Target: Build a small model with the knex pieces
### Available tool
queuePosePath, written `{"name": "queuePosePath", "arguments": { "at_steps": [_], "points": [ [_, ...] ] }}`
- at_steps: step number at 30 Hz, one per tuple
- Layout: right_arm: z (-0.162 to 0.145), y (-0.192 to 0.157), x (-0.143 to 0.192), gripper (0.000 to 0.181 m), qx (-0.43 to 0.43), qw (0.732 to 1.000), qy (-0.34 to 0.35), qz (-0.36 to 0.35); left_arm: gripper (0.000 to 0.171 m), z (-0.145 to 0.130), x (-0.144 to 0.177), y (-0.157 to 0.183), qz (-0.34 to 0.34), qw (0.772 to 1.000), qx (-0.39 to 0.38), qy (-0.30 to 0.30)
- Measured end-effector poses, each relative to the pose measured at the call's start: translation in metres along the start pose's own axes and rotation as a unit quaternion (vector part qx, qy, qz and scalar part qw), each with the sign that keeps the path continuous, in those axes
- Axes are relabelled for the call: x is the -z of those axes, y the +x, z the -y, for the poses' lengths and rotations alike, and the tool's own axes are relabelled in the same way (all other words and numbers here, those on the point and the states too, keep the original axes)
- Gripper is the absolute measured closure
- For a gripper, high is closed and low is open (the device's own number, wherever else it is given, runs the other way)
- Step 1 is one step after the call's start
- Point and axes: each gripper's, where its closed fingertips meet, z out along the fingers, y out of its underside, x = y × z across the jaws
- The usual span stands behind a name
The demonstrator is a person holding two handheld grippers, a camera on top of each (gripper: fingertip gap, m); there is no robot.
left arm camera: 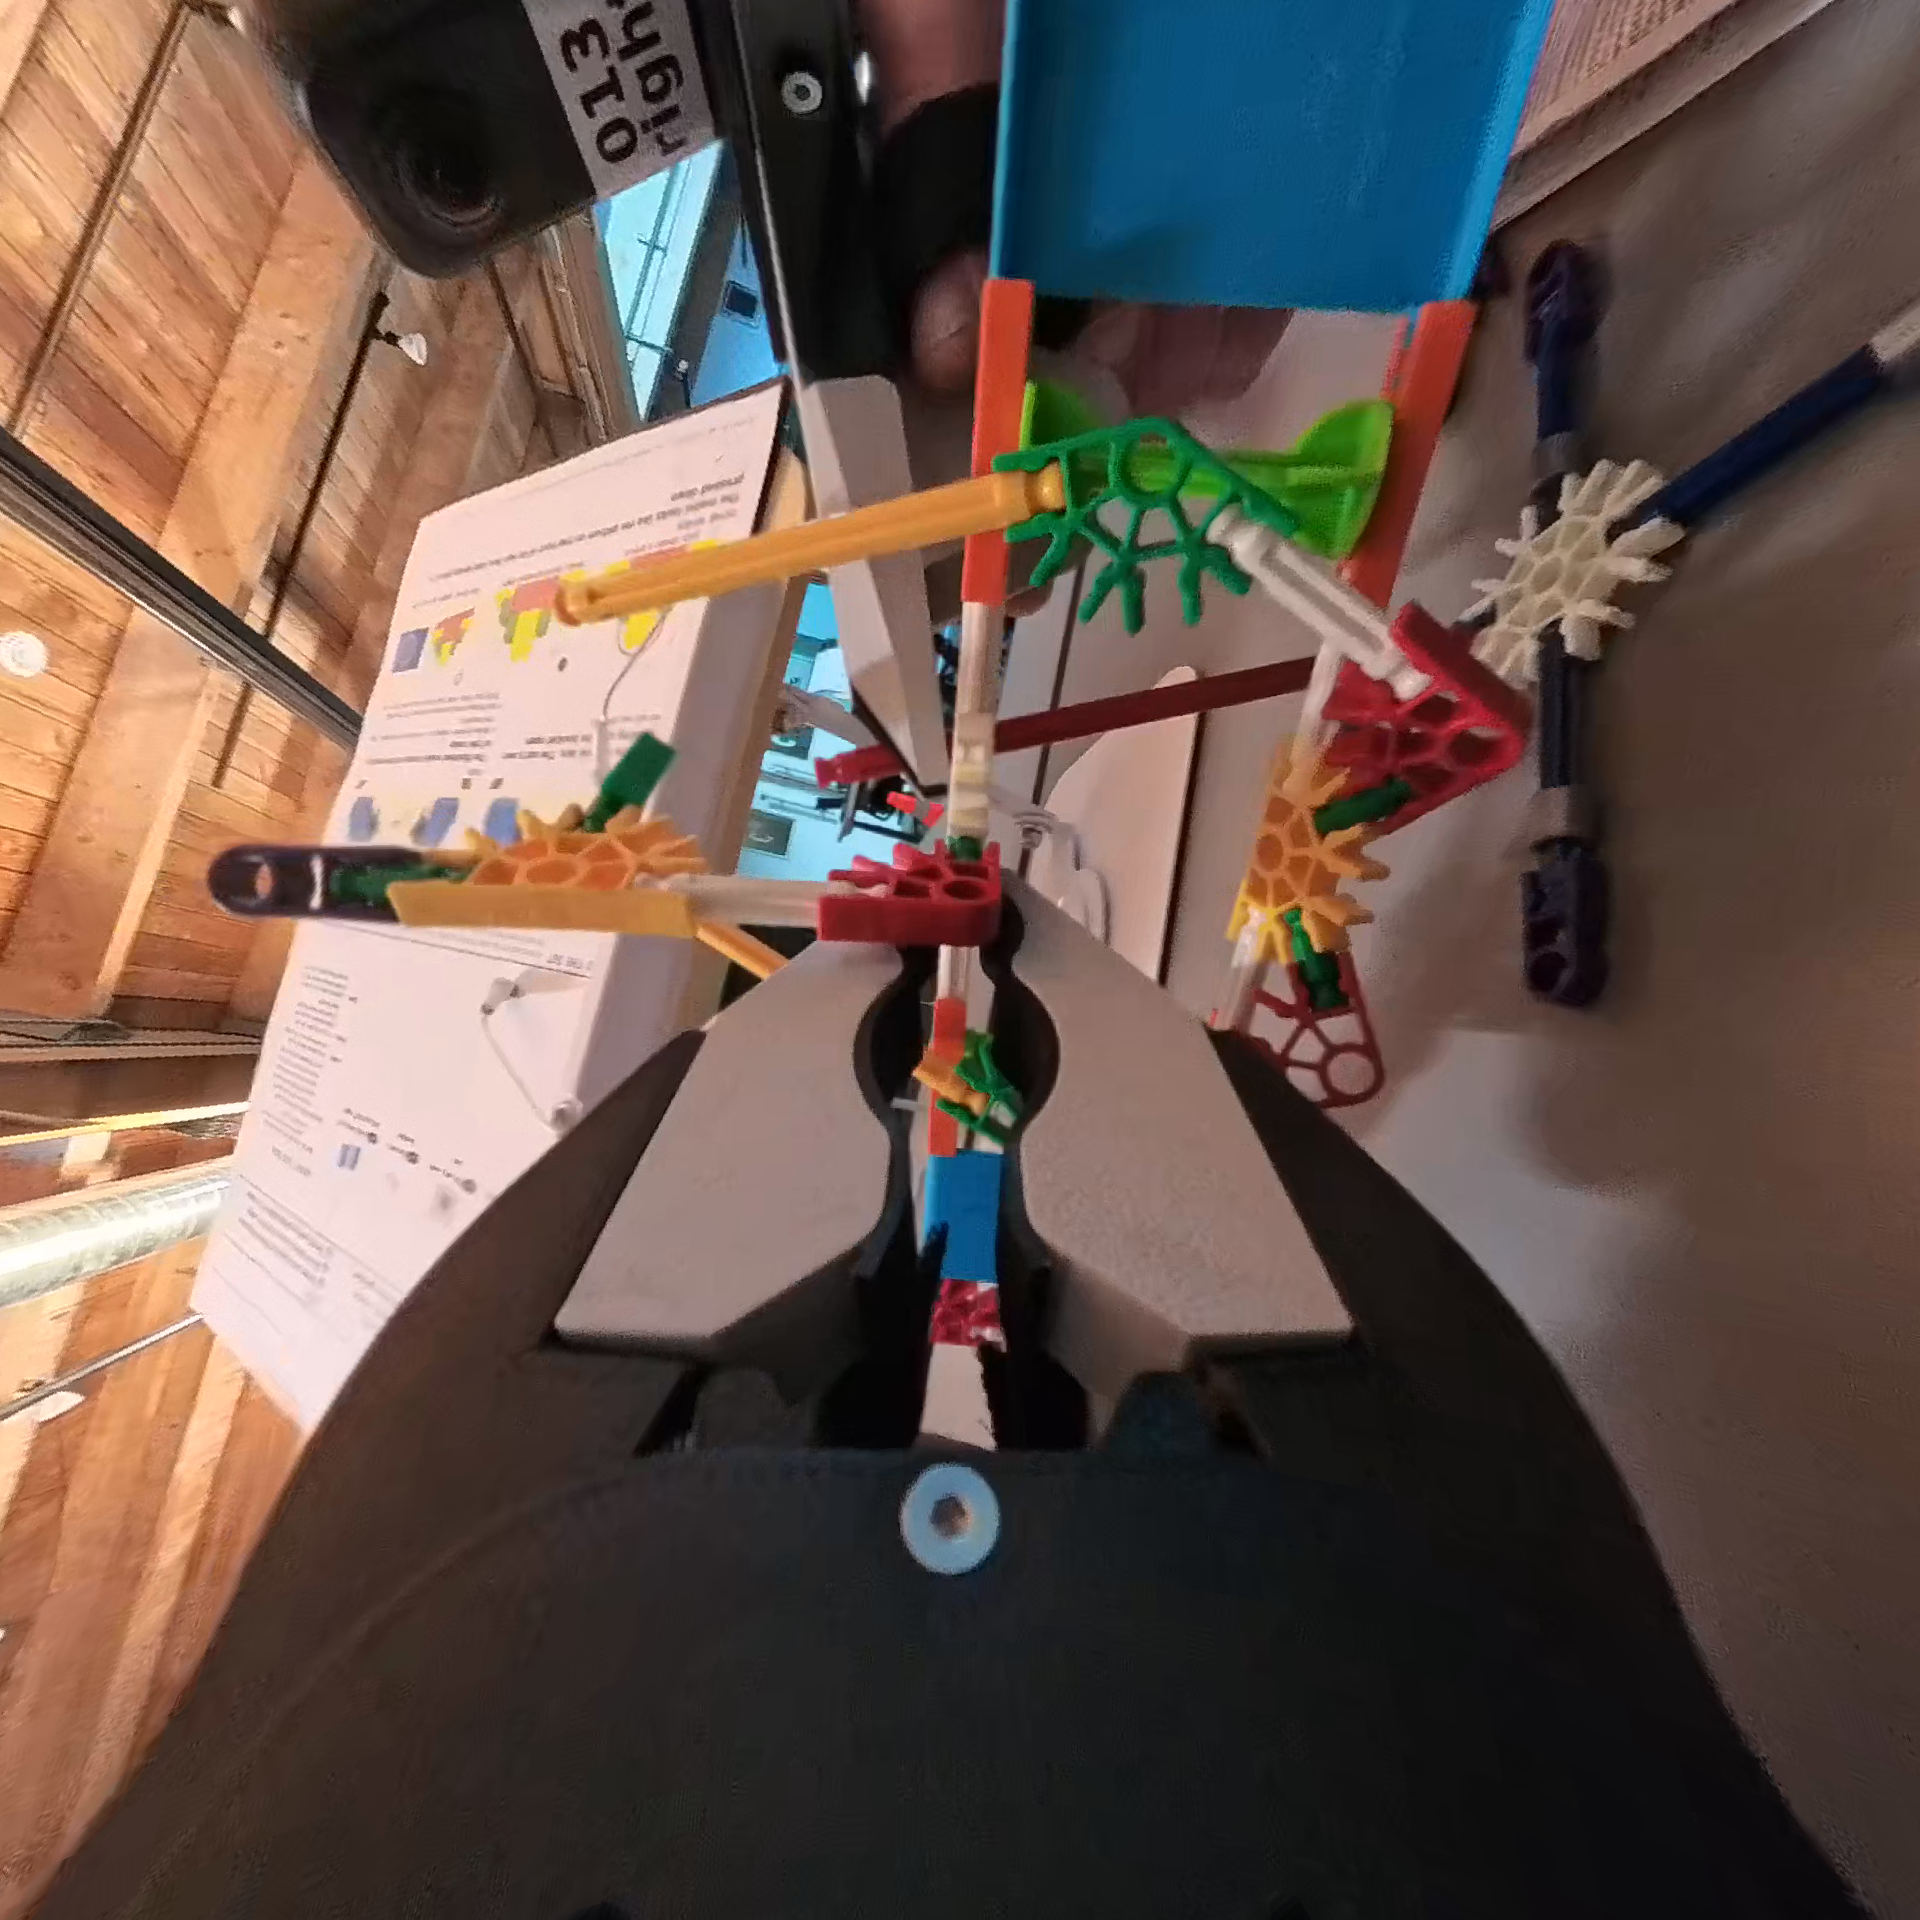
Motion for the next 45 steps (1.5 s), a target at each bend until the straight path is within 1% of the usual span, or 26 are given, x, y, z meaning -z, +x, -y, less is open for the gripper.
{"name": "queuePosePath", "arguments": {
  "at_steps": [3, 7, 10, 12, 14, 15, 17, 19, 21, 23, 25, 28, 29, 31, 33, 34, 36, 37, 38, 39, 40, 42, 43, 45],
  "points": [
    [-0.007, 0.0, -0.001, 0.178, 0.021, 0.999, -0.026, -0.01, 0.168, 0.001, -0.001, 0.006, -0.007, 1.0, -0.011, 0.001],
    [-0.01, 0.004, 0.002, 0.178, 0.017, 0.999, -0.037, -0.019, 0.167, 0.004, -0.002, 0.005, -0.007, 1.0, -0.018, 0.001],
    [-0.015, 0.008, 0.007, 0.178, 0.032, 0.997, -0.062, -0.035, 0.168, 0.003, -0.001, 0.001, 0.0, 1.0, -0.018, 0.0],
    [-0.012, 0.008, 0.012, 0.178, 0.031, 0.997, -0.058, -0.037, 0.168, 0.002, 0.001, -0.006, 0.009, 1.0, -0.01, 0.0],
    [-0.005, 0.015, 0.018, 0.178, 0.039, 0.996, -0.045, -0.059, 0.168, 0.001, 0.002, -0.009, 0.008, 1.0, -0.005, 0.0],
    [0.0, 0.015, 0.022, 0.178, 0.036, 0.997, -0.032, -0.06, 0.168, -0.001, 0.002, -0.006, -0.001, 1.0, -0.004, -0.002],
    [0.006, 0.013, 0.029, 0.179, 0.029, 0.998, -0.013, -0.056, 0.168, -0.003, 0.004, 0.004, -0.04, 0.999, 0.003, -0.004],
    [0.008, 0.015, 0.035, 0.179, 0.024, 0.998, -0.006, -0.06, 0.167, -0.005, 0.009, 0.016, -0.084, 0.996, 0.006, -0.009],
    [0.011, 0.014, 0.041, 0.179, 0.018, 0.998, 0.007, -0.058, 0.168, -0.005, 0.015, 0.019, -0.11, 0.994, 0.008, -0.013],
    [0.012, 0.014, 0.044, 0.179, 0.01, 0.998, 0.014, -0.059, 0.168, -0.01, 0.02, 0.021, -0.145, 0.988, 0.024, -0.041],
    [0.011, 0.014, 0.046, 0.179, 0.005, 0.998, 0.018, -0.062, 0.167, -0.014, 0.025, 0.022, -0.183, 0.979, 0.061, -0.061],
    [0.008, 0.014, 0.046, 0.179, -0.001, 0.998, 0.015, -0.068, 0.167, -0.029, 0.032, 0.033, -0.262, 0.95, 0.126, -0.116],
    [0.007, 0.014, 0.047, 0.179, -0.004, 0.997, 0.015, -0.069, 0.167, -0.034, 0.033, 0.038, -0.287, 0.937, 0.146, -0.137],
    [0.005, 0.012, 0.05, 0.179, -0.011, 0.997, 0.023, -0.07, 0.166, -0.049, 0.043, 0.057, -0.353, 0.899, 0.174, -0.192],
    [0.004, 0.01, 0.056, 0.178, -0.012, 0.996, 0.029, -0.08, 0.166, -0.065, 0.047, 0.069, -0.385, 0.875, 0.176, -0.234],
    [0.005, 0.009, 0.06, 0.179, -0.013, 0.995, 0.037, -0.087, 0.166, -0.071, 0.047, 0.072, -0.398, 0.861, 0.193, -0.252],
    [0.008, 0.006, 0.068, 0.179, -0.018, 0.994, 0.057, -0.094, 0.166, -0.076, 0.043, 0.068, -0.398, 0.851, 0.221, -0.26],
    [0.008, 0.005, 0.072, 0.178, -0.017, 0.993, 0.064, -0.101, 0.162, -0.079, 0.044, 0.067, -0.4, 0.845, 0.231, -0.27],
    [0.009, 0.004, 0.076, 0.179, -0.014, 0.991, 0.072, -0.109, 0.152, -0.082, 0.044, 0.062, -0.394, 0.846, 0.23, -0.275],
    [0.01, 0.002, 0.08, 0.179, -0.014, 0.99, 0.08, -0.113, 0.147, -0.084, 0.043, 0.056, -0.385, 0.848, 0.231, -0.281],
    [0.009, 0.002, 0.083, 0.179, -0.016, 0.989, 0.086, -0.116, 0.14, -0.082, 0.045, 0.05, -0.382, 0.847, 0.235, -0.285],
    [0.009, 0.002, 0.091, 0.179, -0.018, 0.987, 0.097, -0.127, 0.126, -0.065, 0.039, 0.031, -0.355, 0.865, 0.236, -0.267],
    [0.008, 0.002, 0.094, 0.179, -0.022, 0.986, 0.101, -0.128, 0.122, -0.047, 0.036, 0.026, -0.356, 0.87, 0.241, -0.242],
    [0.008, 0.002, 0.099, 0.179, -0.028, 0.985, 0.113, -0.131, 0.122, -0.003, 0.03, 0.03, -0.373, 0.874, 0.244, -0.193]
  ]
}}
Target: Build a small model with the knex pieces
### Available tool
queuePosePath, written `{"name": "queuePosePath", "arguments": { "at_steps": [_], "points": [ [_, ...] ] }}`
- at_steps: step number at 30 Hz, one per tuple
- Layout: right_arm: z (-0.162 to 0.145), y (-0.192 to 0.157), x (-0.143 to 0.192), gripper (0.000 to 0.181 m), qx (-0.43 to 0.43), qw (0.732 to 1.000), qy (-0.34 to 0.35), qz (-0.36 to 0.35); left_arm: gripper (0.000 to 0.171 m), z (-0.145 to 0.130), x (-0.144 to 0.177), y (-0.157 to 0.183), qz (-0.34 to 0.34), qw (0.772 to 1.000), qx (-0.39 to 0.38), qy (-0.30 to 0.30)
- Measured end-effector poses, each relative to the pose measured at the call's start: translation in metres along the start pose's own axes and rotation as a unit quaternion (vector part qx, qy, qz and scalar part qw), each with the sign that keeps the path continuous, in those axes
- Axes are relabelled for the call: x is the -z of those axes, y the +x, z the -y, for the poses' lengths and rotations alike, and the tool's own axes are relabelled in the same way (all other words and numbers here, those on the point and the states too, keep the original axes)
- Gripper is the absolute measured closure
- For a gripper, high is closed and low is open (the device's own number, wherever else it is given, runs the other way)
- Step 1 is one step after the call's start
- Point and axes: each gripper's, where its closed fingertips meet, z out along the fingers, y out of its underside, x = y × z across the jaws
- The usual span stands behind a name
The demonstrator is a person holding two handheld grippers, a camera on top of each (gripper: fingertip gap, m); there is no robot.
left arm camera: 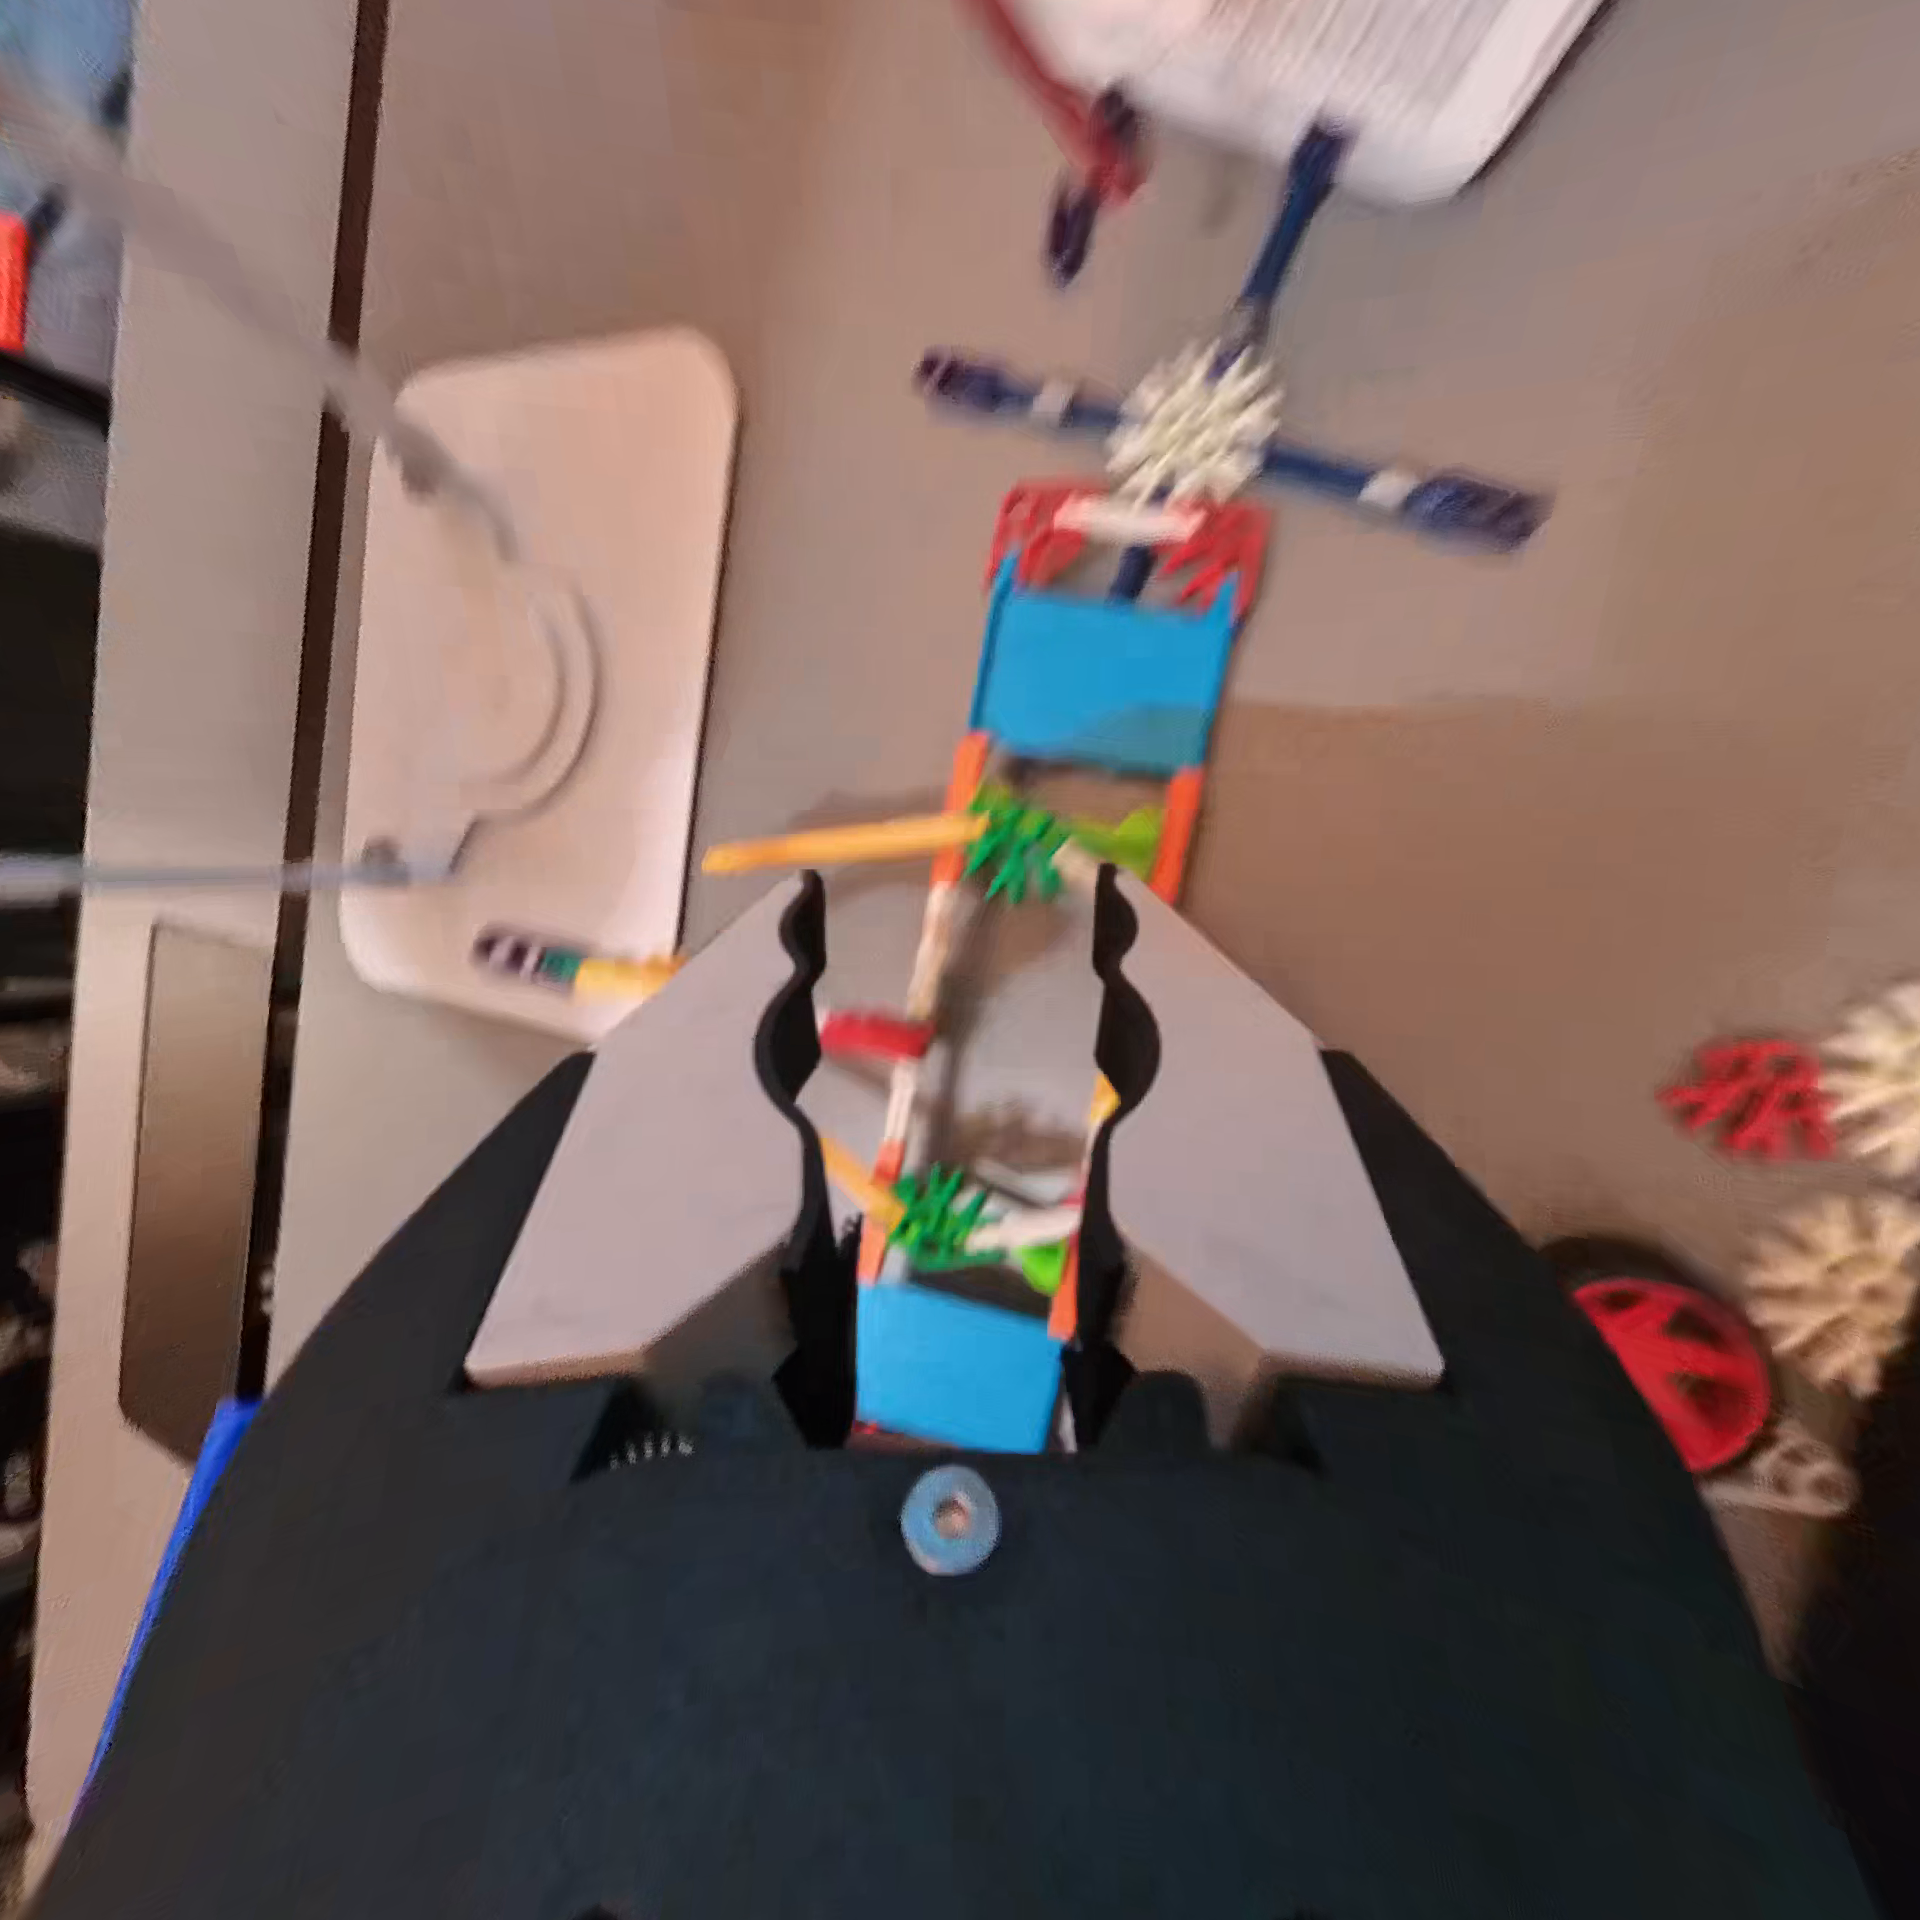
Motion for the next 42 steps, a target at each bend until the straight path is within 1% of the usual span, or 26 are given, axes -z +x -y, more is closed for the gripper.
{"name": "queuePosePath", "arguments": {
  "at_steps": [1, 3, 4, 5, 7, 8, 10, 11, 12, 14, 16, 17, 18, 21, 24, 26, 27, 32, 34, 40, 42],
  "points": [
    [0.002, -0.002, 0.001, 0.179, -0.003, 1.0, 0.011, 0.005, 0.122, 0.013, -0.004, 0.008, 0.004, 1.0, -0.013, 0.002],
    [0.004, -0.006, 0.001, 0.178, -0.017, 0.999, 0.029, 0.017, 0.124, 0.025, -0.015, 0.018, 0.025, 0.999, -0.045, -0.018],
    [0.003, -0.009, -0.001, 0.178, -0.021, 0.999, 0.037, 0.026, 0.126, 0.031, -0.018, 0.024, 0.028, 0.998, -0.051, -0.02],
    [0.0, -0.012, -0.003, 0.179, -0.026, 0.998, 0.04, 0.033, 0.133, 0.039, -0.021, 0.031, 0.02, 0.999, -0.037, -0.012],
    [-0.009, -0.014, -0.01, 0.178, -0.023, 0.999, 0.028, 0.035, 0.137, 0.057, -0.027, 0.064, -0.048, 0.999, 0.0, 0.014],
    [-0.012, -0.016, -0.013, 0.178, -0.018, 0.999, 0.024, 0.037, 0.136, 0.057, -0.033, 0.078, -0.069, 0.998, 0.007, 0.006],
    [-0.016, -0.019, -0.018, 0.178, -0.016, 0.999, 0.02, 0.046, 0.131, 0.056, -0.046, 0.097, -0.091, 0.995, 0.033, -0.006],
    [-0.018, -0.021, -0.02, 0.178, -0.016, 0.999, 0.018, 0.048, 0.124, 0.053, -0.052, 0.103, -0.096, 0.994, 0.049, -0.018],
    [-0.021, -0.021, -0.022, 0.178, -0.018, 0.998, 0.016, 0.051, 0.117, 0.052, -0.058, 0.101, -0.08, 0.994, 0.065, -0.022],
    [-0.026, -0.023, -0.025, 0.178, -0.014, 0.998, 0.01, 0.056, 0.119, 0.06, -0.064, 0.109, -0.1, 0.989, 0.107, -0.001],
    [-0.027, -0.022, -0.026, 0.178, -0.014, 0.998, 0.012, 0.055, 0.121, 0.055, -0.071, 0.095, -0.046, 0.993, 0.106, -0.011],
    [-0.029, -0.021, -0.026, 0.178, -0.015, 0.998, 0.009, 0.053, 0.122, 0.054, -0.072, 0.094, -0.04, 0.993, 0.107, -0.009],
    [-0.032, -0.02, -0.027, 0.178, -0.015, 0.998, 0.006, 0.053, 0.124, 0.054, -0.073, 0.096, -0.047, 0.992, 0.115, -0.009],
    [-0.035, -0.019, -0.029, 0.178, -0.012, 0.999, 0.005, 0.052, 0.138, 0.056, -0.074, 0.099, -0.061, 0.99, 0.128, 0.004],
    [-0.025, -0.019, -0.025, 0.179, 0.0, 0.998, 0.03, 0.049, 0.141, 0.055, -0.075, 0.094, -0.04, 0.991, 0.124, 0.003],
    [-0.021, -0.019, -0.023, 0.178, 0.001, 0.998, 0.046, 0.051, 0.154, 0.054, -0.077, 0.092, -0.03, 0.992, 0.124, 0.003],
    [-0.022, -0.018, -0.023, 0.179, 0.003, 0.998, 0.046, 0.049, 0.157, 0.055, -0.078, 0.092, -0.032, 0.991, 0.13, 0.009],
    [-0.036, -0.014, -0.026, 0.178, 0.005, 0.999, 0.018, 0.046, 0.159, 0.054, -0.079, 0.09, -0.036, 0.989, 0.139, 0.018],
    [-0.033, -0.014, -0.024, 0.179, 0.007, 0.999, 0.023, 0.046, 0.162, 0.052, -0.08, 0.084, -0.011, 0.991, 0.13, 0.018],
    [-0.032, -0.016, -0.017, 0.178, 0.017, 0.998, 0.021, 0.05, 0.164, 0.053, -0.081, 0.081, -0.024, 0.988, 0.149, 0.034],
    [-0.032, -0.014, -0.014, 0.178, 0.017, 0.999, 0.02, 0.045, 0.164, 0.054, -0.081, 0.078, -0.018, 0.988, 0.15, 0.039]
  ]
}}
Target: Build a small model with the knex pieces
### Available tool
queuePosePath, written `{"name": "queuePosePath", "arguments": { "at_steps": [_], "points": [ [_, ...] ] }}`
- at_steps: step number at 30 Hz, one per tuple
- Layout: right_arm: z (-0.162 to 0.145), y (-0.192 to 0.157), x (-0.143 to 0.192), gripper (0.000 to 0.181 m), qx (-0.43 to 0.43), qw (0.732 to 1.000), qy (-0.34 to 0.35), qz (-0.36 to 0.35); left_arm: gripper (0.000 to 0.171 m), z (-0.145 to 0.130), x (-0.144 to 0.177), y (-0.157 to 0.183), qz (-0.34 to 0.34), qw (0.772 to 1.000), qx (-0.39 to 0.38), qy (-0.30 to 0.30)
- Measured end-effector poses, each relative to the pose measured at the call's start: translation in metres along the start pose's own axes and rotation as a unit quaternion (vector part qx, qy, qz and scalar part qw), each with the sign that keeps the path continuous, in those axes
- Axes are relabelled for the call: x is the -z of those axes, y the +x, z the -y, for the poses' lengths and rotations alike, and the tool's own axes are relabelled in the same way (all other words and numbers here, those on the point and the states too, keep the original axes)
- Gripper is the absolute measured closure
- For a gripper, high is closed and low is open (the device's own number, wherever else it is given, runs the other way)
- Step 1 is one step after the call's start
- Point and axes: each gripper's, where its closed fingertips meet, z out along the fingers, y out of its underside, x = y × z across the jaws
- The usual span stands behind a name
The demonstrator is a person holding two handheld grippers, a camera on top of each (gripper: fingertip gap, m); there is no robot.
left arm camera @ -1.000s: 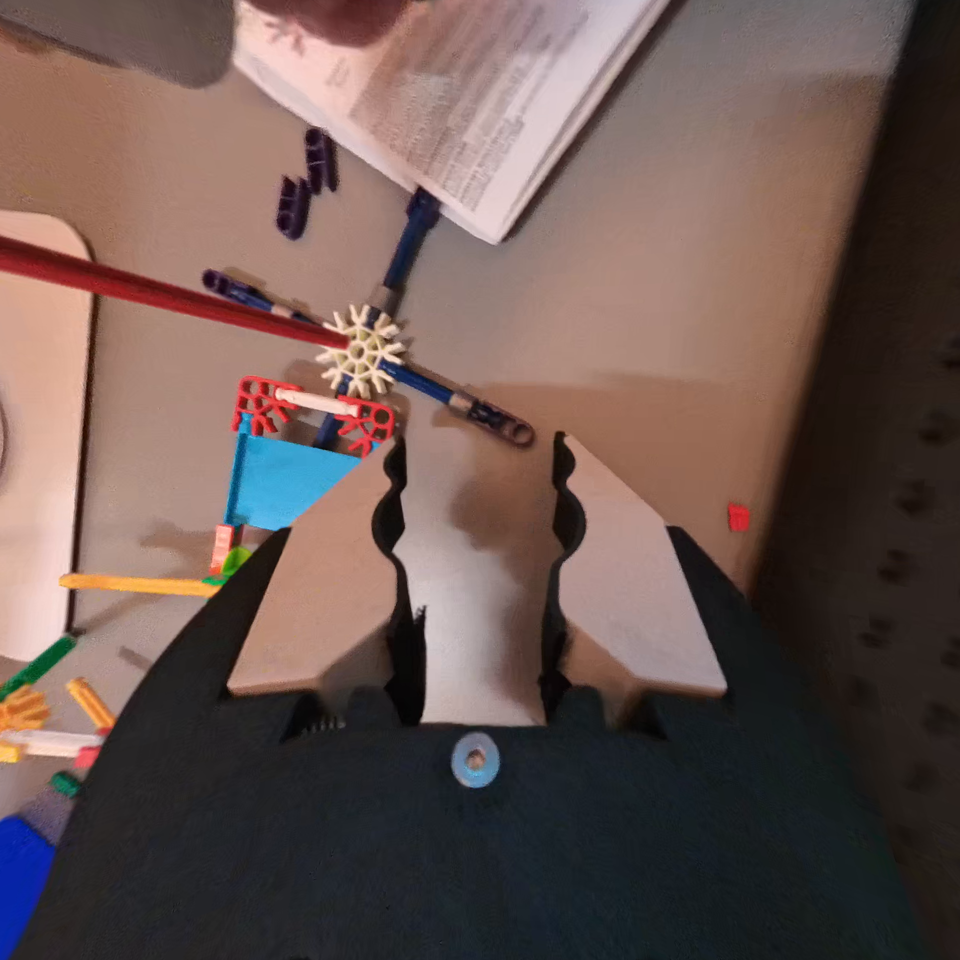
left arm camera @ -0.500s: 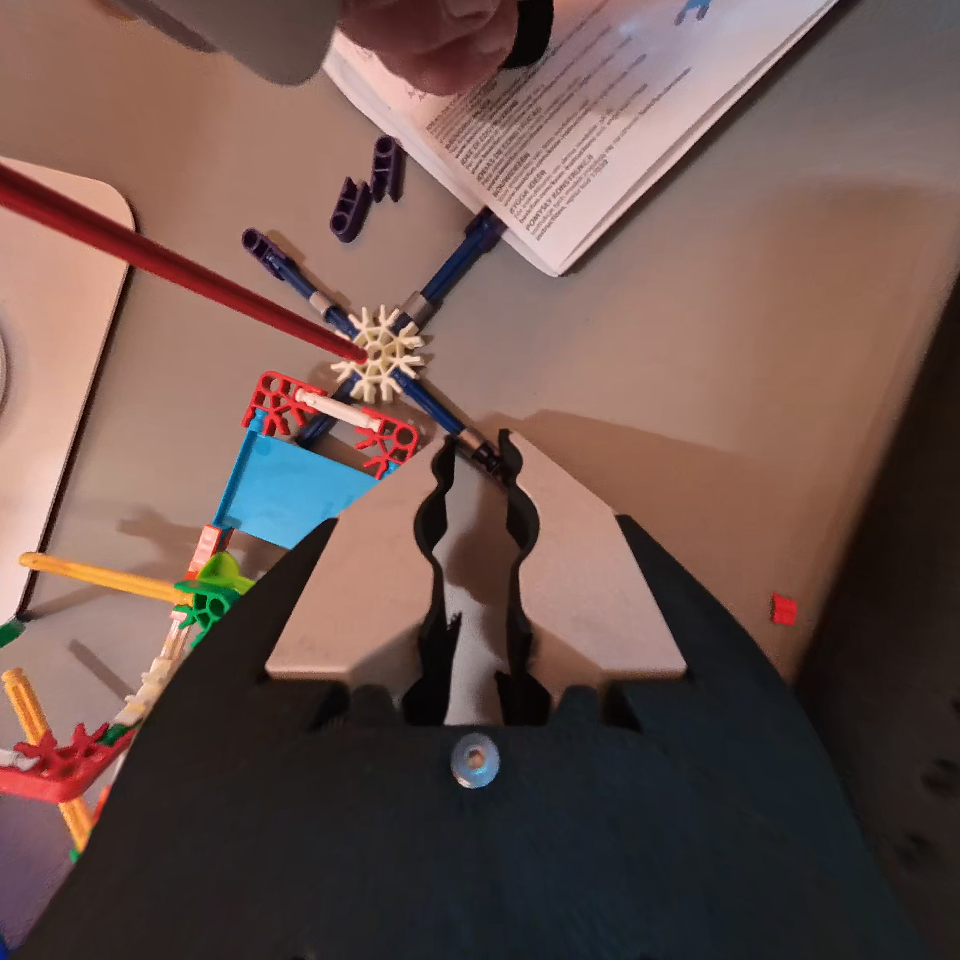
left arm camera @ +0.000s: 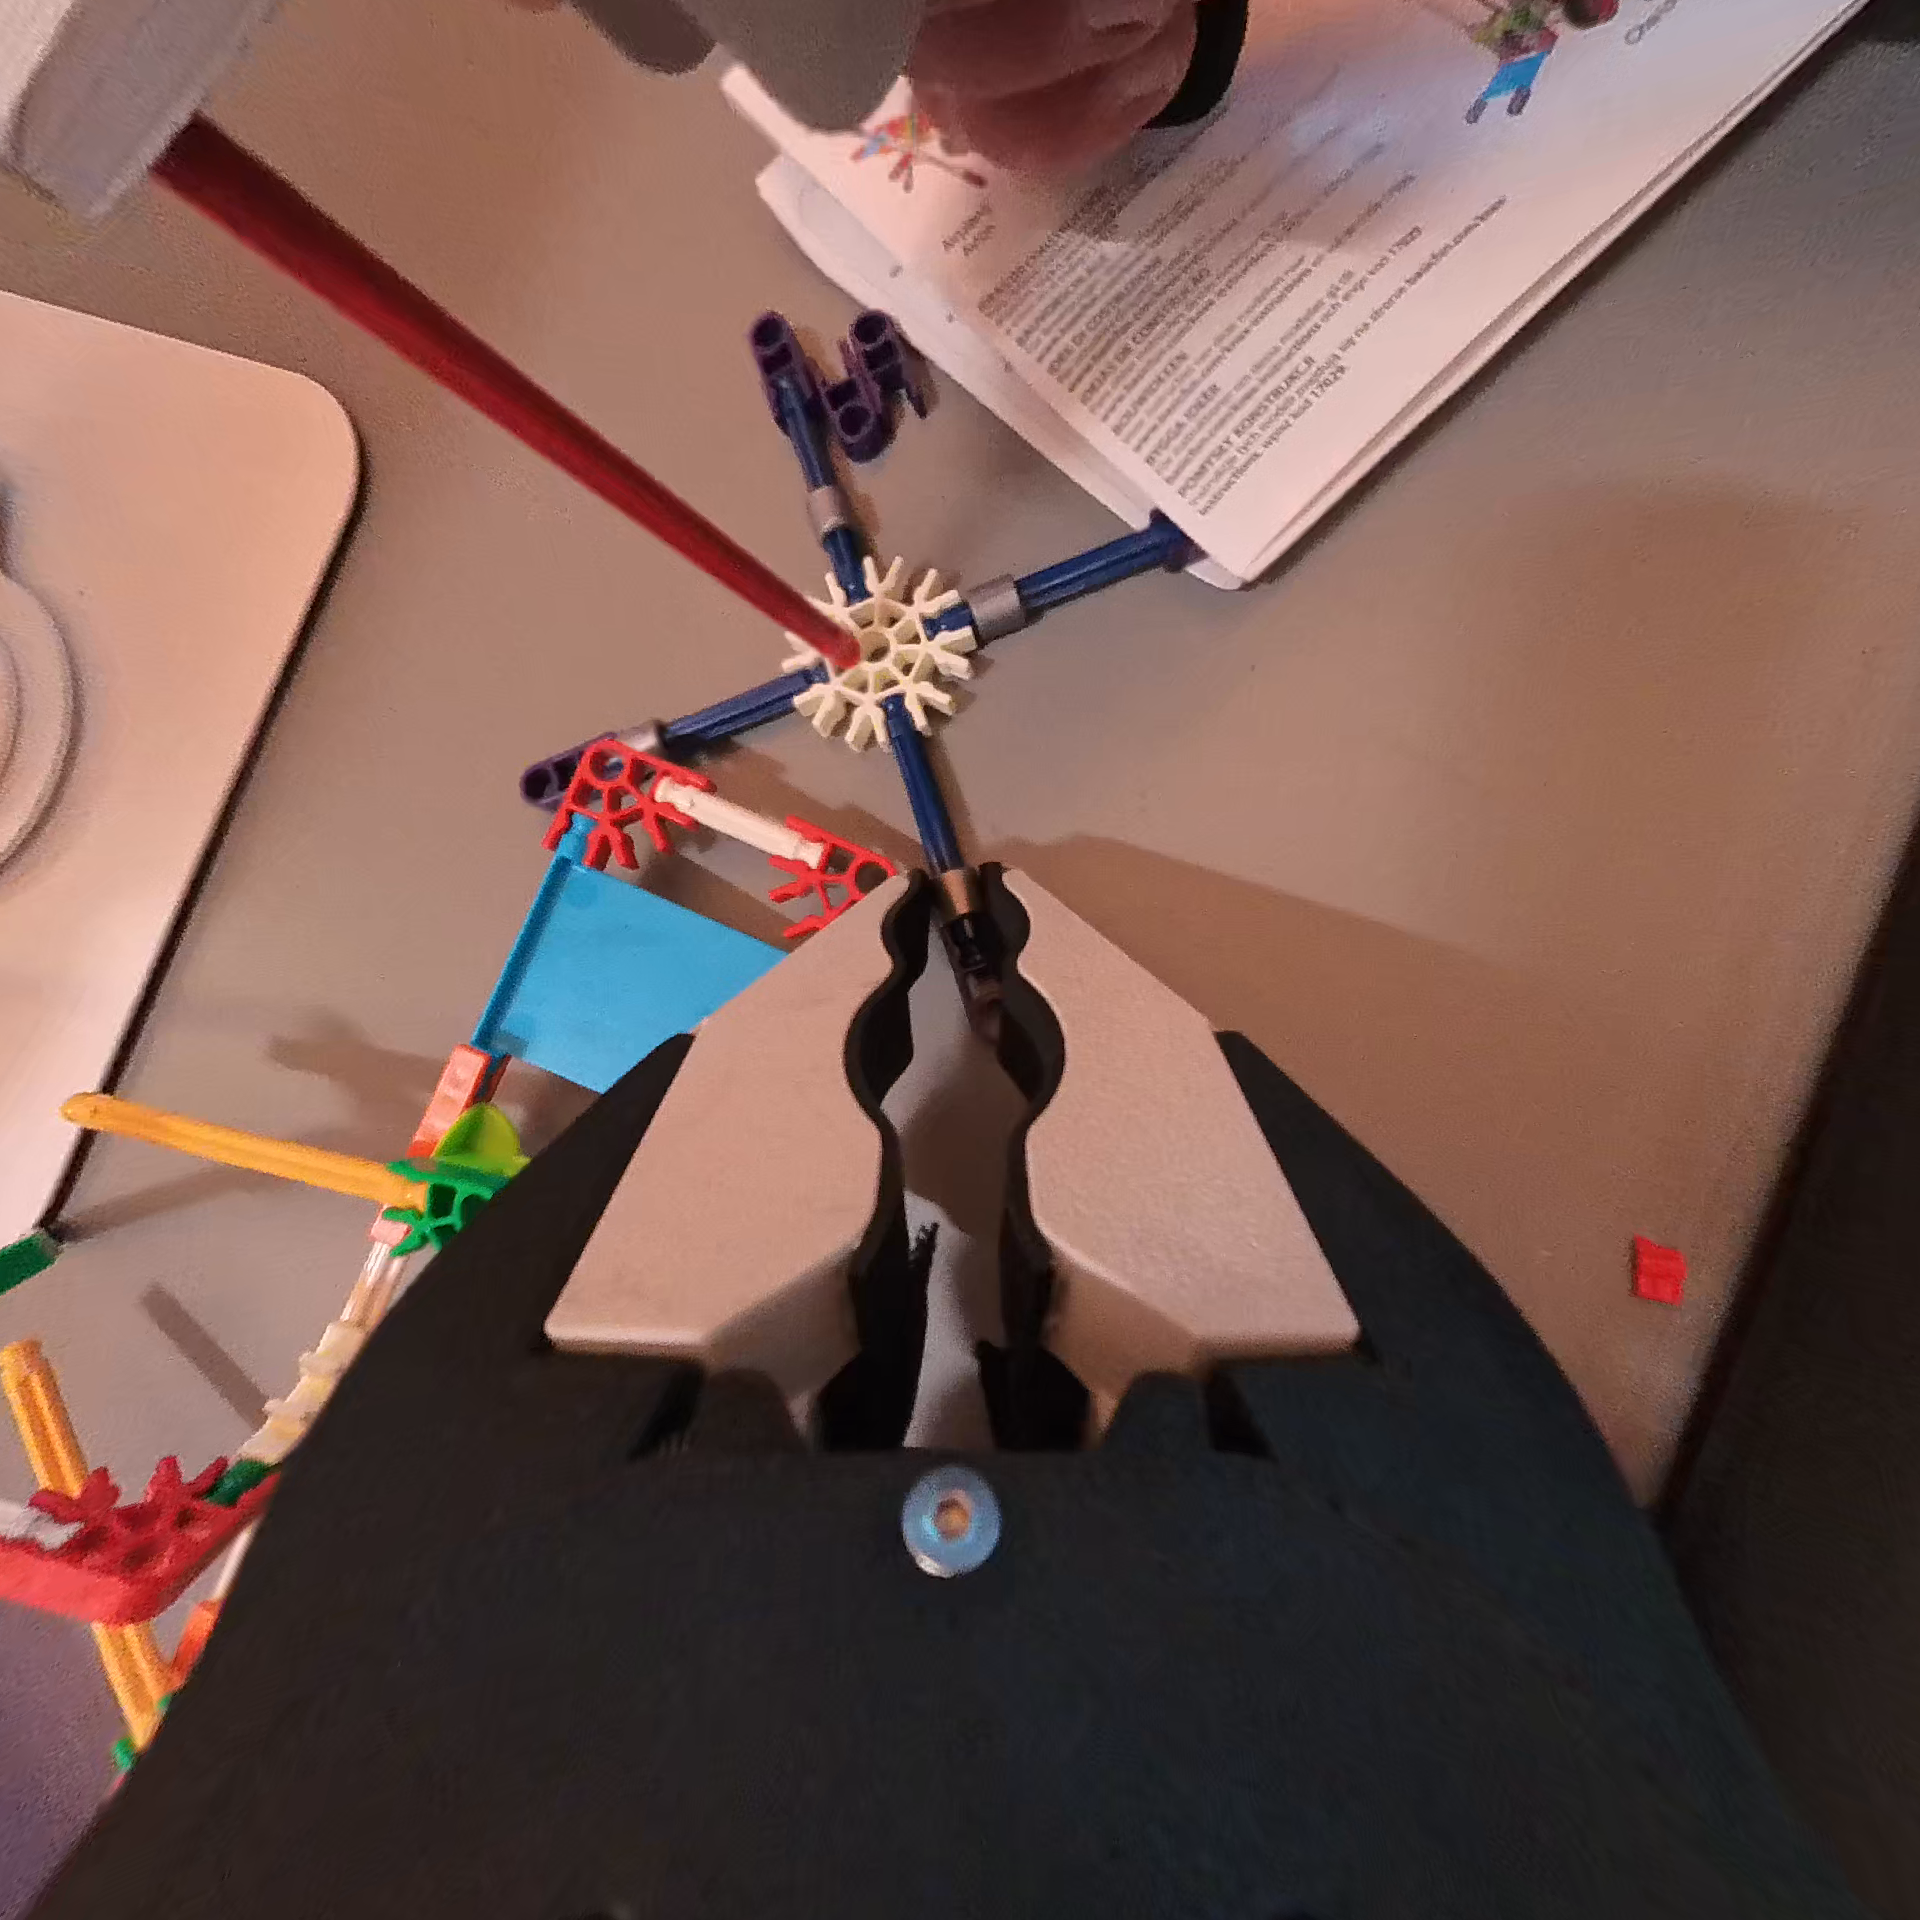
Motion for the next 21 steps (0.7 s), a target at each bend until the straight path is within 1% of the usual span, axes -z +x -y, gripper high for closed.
{"name": "queuePosePath", "arguments": {
  "at_steps": [4, 7, 13, 21],
  "points": [
    [0.006, -0.004, 0.005, 0.179, -0.001, 1.0, 0.013, 0.013, 0.164, 0.004, 0.003, -0.002, 0.002, 1.0, -0.002, 0.012],
    [0.003, -0.003, 0.006, 0.178, -0.003, 1.0, 0.008, 0.014, 0.164, 0.007, 0.004, -0.001, -0.008, 1.0, 0.009, 0.022],
    [0.007, 0.001, 0.012, 0.179, -0.002, 1.0, 0.018, 0.006, 0.165, 0.01, 0.006, -0.007, 0.001, 0.999, 0.012, 0.031],
    [0.004, 0.0, 0.011, 0.179, -0.01, 1.0, 0.022, 0.016, 0.165, 0.013, 0.008, -0.009, 0.002, 0.999, 0.014, 0.042]
  ]
}}
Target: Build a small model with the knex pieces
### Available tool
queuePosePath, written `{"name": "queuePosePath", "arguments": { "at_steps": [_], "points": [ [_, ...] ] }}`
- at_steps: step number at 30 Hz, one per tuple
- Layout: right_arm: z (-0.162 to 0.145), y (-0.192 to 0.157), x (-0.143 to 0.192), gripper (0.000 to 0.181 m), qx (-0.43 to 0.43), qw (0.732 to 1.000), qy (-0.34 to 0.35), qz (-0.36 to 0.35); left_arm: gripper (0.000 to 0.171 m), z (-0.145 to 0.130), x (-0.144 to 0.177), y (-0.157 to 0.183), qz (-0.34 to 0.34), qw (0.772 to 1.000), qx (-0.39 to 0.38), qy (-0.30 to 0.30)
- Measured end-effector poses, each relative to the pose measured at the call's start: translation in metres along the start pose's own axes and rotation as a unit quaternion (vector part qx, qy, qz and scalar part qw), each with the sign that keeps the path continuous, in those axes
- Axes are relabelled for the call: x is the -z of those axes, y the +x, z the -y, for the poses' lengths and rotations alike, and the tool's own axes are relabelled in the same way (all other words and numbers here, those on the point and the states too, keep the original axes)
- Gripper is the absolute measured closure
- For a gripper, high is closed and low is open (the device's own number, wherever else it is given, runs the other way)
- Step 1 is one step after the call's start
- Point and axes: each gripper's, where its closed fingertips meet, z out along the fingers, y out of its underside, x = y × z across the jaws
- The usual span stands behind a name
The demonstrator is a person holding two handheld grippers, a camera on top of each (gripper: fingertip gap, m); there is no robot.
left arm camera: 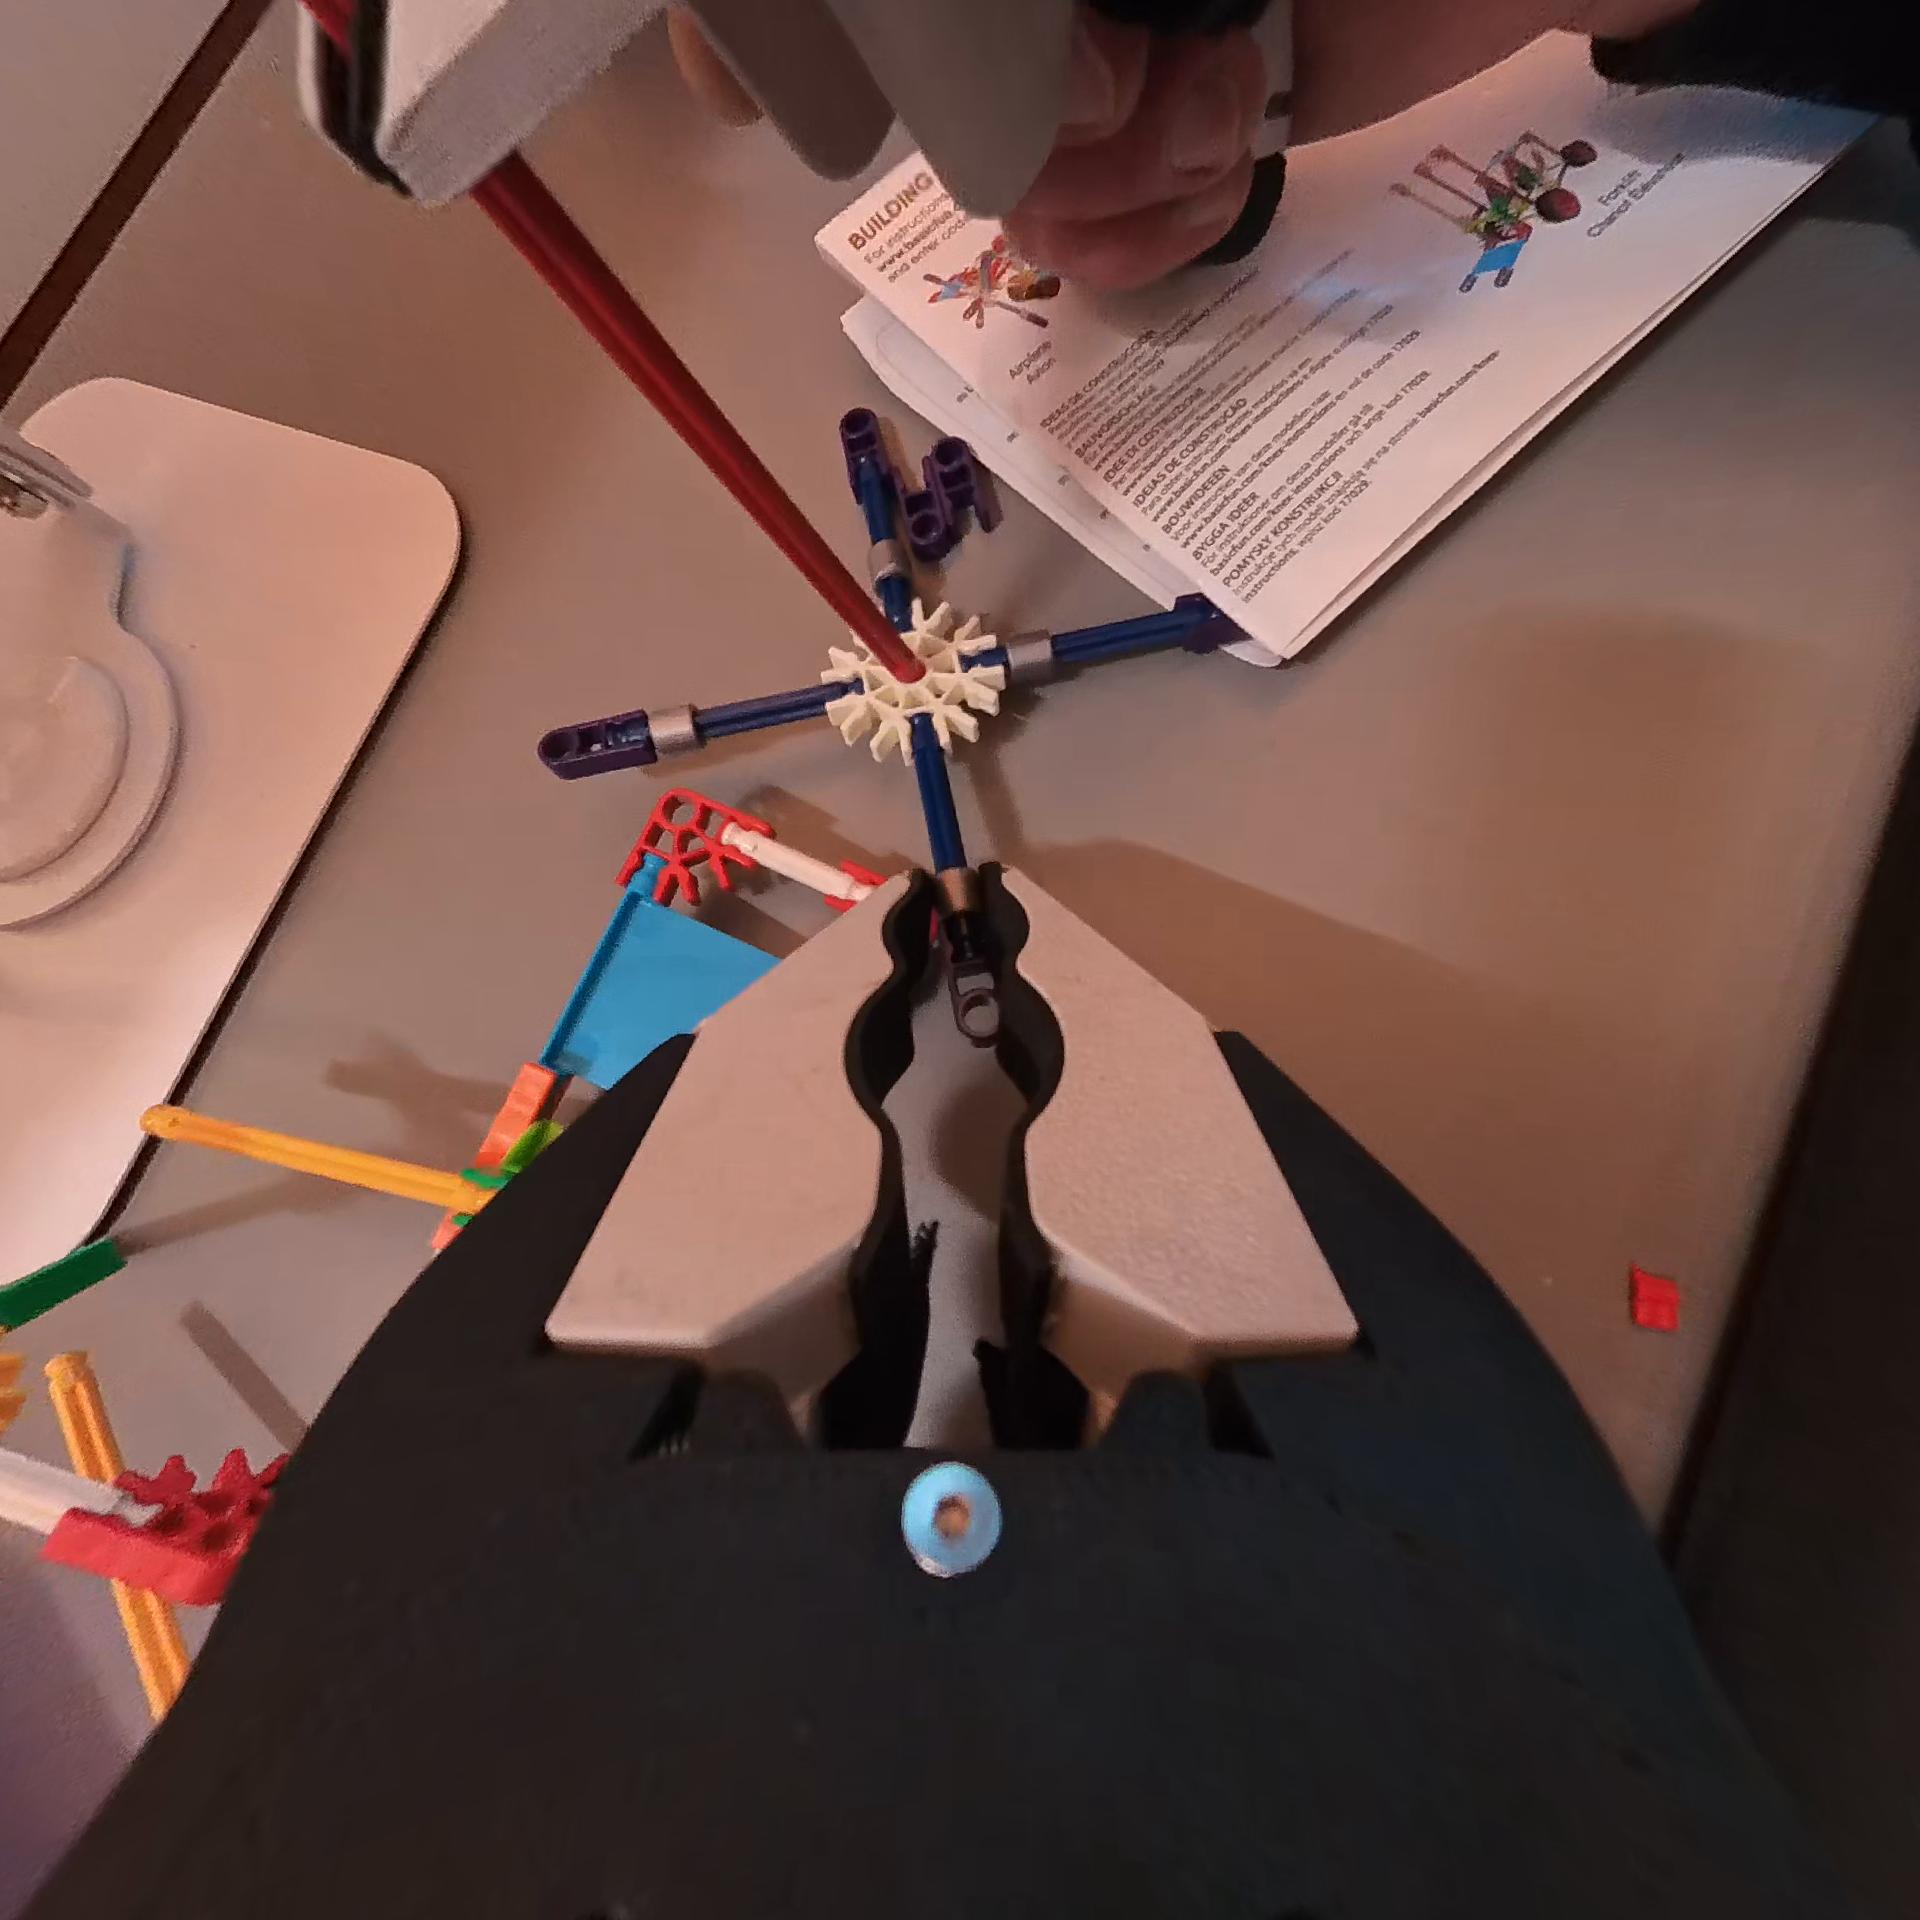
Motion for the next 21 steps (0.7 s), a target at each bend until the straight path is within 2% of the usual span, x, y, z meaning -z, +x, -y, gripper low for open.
{"name": "queuePosePath", "arguments": {
  "at_steps": [9, 13, 17, 21],
  "points": [
    [0.006, 0.013, 0.014, 0.178, -0.022, 0.999, 0.001, -0.03, 0.166, 0.008, 0.007, -0.007, -0.004, 0.999, 0.022, 0.024],
    [0.0, 0.022, 0.034, 0.178, -0.052, 0.996, -0.04, -0.053, 0.166, 0.009, 0.006, -0.01, -0.012, 0.999, 0.04, 0.032],
    [0.0, 0.024, 0.054, 0.178, -0.073, 0.994, -0.051, -0.063, 0.165, 0.02, 0.012, -0.017, -0.014, 0.997, 0.053, 0.057],
    [-0.001, 0.021, 0.059, 0.178, -0.063, 0.992, -0.075, -0.073, 0.166, 0.031, 0.015, -0.02, -0.011, 0.997, 0.035, 0.074]
  ]
}}
